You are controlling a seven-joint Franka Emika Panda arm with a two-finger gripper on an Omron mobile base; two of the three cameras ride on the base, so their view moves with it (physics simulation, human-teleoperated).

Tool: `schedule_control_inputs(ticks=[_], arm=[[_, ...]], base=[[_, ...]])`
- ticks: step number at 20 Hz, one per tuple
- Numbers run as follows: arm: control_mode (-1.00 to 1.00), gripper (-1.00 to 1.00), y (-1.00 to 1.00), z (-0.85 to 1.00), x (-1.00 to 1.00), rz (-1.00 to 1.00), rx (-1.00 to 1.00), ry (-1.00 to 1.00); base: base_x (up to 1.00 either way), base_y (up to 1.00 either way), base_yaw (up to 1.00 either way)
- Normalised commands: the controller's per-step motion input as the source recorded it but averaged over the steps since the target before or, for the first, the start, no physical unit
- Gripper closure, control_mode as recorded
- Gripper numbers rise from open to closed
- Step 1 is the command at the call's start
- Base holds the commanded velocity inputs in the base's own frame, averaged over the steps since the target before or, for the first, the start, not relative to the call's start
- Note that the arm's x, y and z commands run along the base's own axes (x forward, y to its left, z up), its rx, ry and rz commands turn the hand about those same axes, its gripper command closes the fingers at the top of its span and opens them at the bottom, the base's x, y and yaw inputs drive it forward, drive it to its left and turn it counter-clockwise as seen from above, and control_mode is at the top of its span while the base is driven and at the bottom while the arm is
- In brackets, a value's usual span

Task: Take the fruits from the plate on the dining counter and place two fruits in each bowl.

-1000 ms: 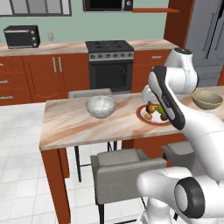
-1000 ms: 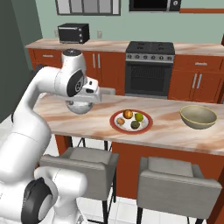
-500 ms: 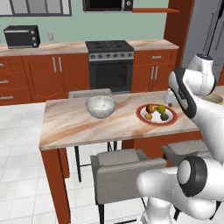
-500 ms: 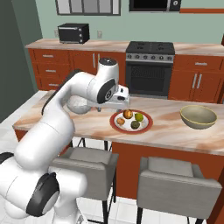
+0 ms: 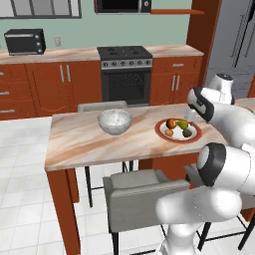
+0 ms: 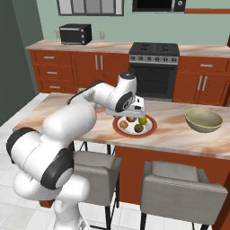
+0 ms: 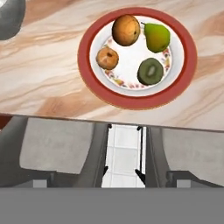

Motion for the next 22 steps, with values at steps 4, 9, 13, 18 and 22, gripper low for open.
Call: schedule_control_inputs(ticks=[4, 9, 13, 18, 22], arm=[[-1.00, -1.00, -0.14, -0.67, 0.67, -0.01, 0.00, 0.03], [-1.00, -1.00, -0.15, -0.41, 0.55, -0.01, 0.01, 0.07], [-1.00, -1.00, -0.36, -0.32, 0.46, 0.00, 0.07, 0.02], [-1.00, -1.00, -0.16, -0.40, 0.37, 0.00, 0.02, 0.01], [-1.00, -1.00, -0.02, -0.35, 0.44, 0.00, 0.01, 0.02]], base=[[0.00, 0.00, 0.00], [0.00, 0.00, 0.00], [0.00, 0.00, 0.00], [0.00, 0.00, 0.00], [0.00, 0.00, 0.00]])
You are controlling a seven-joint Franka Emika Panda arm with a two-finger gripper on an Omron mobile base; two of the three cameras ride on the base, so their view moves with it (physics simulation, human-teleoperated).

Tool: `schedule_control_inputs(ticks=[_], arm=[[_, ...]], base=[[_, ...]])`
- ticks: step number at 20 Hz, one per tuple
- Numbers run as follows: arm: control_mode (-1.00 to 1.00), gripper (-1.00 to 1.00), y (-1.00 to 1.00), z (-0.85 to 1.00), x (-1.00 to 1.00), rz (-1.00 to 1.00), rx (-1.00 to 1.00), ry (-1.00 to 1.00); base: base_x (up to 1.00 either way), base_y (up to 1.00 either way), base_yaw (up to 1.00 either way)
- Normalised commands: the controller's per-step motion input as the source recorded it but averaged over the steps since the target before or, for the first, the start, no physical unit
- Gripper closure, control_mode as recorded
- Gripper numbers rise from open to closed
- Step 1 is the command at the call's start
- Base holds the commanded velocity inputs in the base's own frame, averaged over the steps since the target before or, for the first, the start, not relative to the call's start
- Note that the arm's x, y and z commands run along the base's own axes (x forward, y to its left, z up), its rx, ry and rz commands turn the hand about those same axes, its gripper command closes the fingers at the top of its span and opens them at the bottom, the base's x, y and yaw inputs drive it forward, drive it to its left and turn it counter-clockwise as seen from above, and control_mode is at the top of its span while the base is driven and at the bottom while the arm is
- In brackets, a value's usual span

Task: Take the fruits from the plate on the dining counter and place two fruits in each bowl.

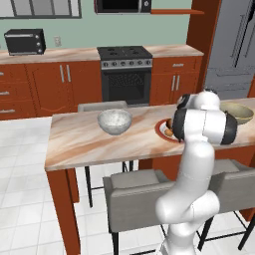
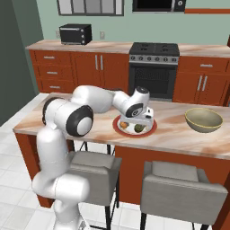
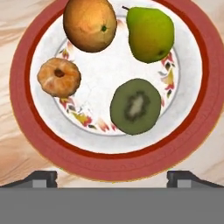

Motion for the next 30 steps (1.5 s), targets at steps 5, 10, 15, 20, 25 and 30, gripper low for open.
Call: schedule_control_inputs(ticks=[5, 10, 15, 20, 25, 30], arm=[[-1.00, -1.00, -0.06, -0.21, 0.24, 0.00, 0.04, 0.04], [-1.00, -1.00, -0.05, -0.26, 0.17, 0.00, 0.02, 0.03], [-1.00, -1.00, -0.01, -0.24, 0.24, 0.00, 0.02, 0.03], [-1.00, -1.00, -0.08, -0.13, 0.27, 0.00, 0.05, 0.02], [-1.00, -1.00, -0.02, -0.13, 0.12, 0.00, 0.02, 0.01], [-1.00, -1.00, 0.00, -0.23, 0.00, 0.00, 0.00, 0.02]], base=[[0.00, 0.00, 0.00], [0.00, 0.00, 0.00], [0.00, 0.00, 0.00], [0.00, 0.00, 0.00], [0.00, 0.00, 0.00], [0.00, 0.00, 0.00]])
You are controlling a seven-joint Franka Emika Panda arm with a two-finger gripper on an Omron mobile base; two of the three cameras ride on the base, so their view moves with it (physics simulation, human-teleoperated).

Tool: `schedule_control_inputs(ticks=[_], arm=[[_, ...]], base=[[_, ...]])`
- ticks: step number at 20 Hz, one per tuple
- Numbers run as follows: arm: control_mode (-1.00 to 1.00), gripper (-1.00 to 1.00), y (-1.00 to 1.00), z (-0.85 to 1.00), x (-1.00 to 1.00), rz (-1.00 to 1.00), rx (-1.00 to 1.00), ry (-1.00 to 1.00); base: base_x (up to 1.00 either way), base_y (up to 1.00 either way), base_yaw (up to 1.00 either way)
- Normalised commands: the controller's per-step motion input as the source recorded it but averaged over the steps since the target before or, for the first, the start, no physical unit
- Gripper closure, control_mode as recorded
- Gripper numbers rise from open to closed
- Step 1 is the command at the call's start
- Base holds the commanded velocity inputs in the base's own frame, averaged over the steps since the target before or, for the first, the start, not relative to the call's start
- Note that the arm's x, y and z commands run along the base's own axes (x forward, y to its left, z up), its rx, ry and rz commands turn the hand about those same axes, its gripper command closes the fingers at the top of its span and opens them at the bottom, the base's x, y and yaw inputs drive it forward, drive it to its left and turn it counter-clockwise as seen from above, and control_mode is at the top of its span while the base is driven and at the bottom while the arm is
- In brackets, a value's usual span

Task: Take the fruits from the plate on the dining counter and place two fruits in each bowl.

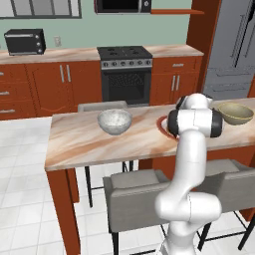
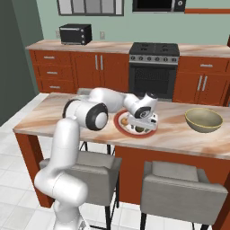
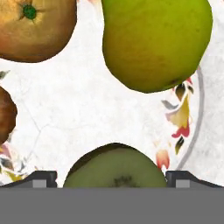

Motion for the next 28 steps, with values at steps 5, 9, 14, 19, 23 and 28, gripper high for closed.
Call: schedule_control_inputs(ticks=[5, 9, 14, 19, 23, 28], arm=[[-1.00, 1.00, 0.00, -0.15, 0.00, 0.00, 0.00, 0.01], [-1.00, 1.00, 0.00, 0.00, 0.00, 0.00, 0.00, 0.00], [-1.00, 1.00, 0.00, 0.42, -0.10, -0.01, 0.00, 0.00], [-1.00, 1.00, 0.37, 0.98, -0.60, -0.01, -0.01, -0.01], [-1.00, 1.00, 1.00, 0.63, -0.41, 0.00, -0.14, -0.25], [-1.00, 1.00, 1.00, 0.28, 0.08, 0.00, -0.21, -0.14]], base=[[0.00, 0.00, 0.00], [0.00, 0.00, 0.00], [0.00, 0.00, 0.00], [0.00, 0.00, 0.00], [0.00, 0.00, 0.00], [0.00, 0.00, 0.00]])
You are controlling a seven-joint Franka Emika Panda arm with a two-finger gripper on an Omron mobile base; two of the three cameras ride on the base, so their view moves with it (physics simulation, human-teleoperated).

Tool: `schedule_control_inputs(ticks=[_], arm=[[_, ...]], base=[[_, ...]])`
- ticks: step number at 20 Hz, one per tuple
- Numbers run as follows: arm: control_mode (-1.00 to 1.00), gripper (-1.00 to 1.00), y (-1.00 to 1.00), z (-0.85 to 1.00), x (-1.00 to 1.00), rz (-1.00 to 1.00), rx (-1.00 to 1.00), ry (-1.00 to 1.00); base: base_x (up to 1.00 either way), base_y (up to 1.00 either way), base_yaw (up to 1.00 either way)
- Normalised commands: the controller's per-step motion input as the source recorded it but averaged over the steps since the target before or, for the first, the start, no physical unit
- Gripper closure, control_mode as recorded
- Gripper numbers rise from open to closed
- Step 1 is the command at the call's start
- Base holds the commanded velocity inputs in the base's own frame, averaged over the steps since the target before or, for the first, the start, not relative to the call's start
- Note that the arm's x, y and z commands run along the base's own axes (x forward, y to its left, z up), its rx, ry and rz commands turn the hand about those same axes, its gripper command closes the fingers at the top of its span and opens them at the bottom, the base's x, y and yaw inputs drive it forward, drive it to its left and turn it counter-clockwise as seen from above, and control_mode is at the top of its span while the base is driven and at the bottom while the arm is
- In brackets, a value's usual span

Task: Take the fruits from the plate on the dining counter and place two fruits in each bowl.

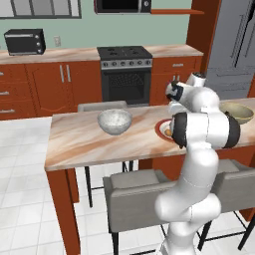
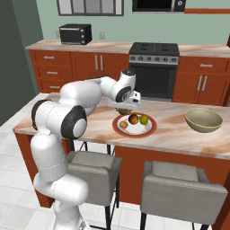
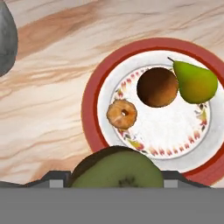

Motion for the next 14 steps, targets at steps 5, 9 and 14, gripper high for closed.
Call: schedule_control_inputs(ticks=[5, 9, 14], arm=[[-1.00, 1.00, 1.00, -0.03, 0.60, 0.06, -0.08, -0.02], [-1.00, 1.00, 1.00, 0.53, 0.53, 0.18, 0.00, 0.04], [-1.00, 1.00, 1.00, 0.83, 0.07, 0.23, 0.03, 0.21]], base=[[0.00, 0.00, 0.00], [0.00, 0.00, 0.00], [0.00, 0.00, 0.00]])
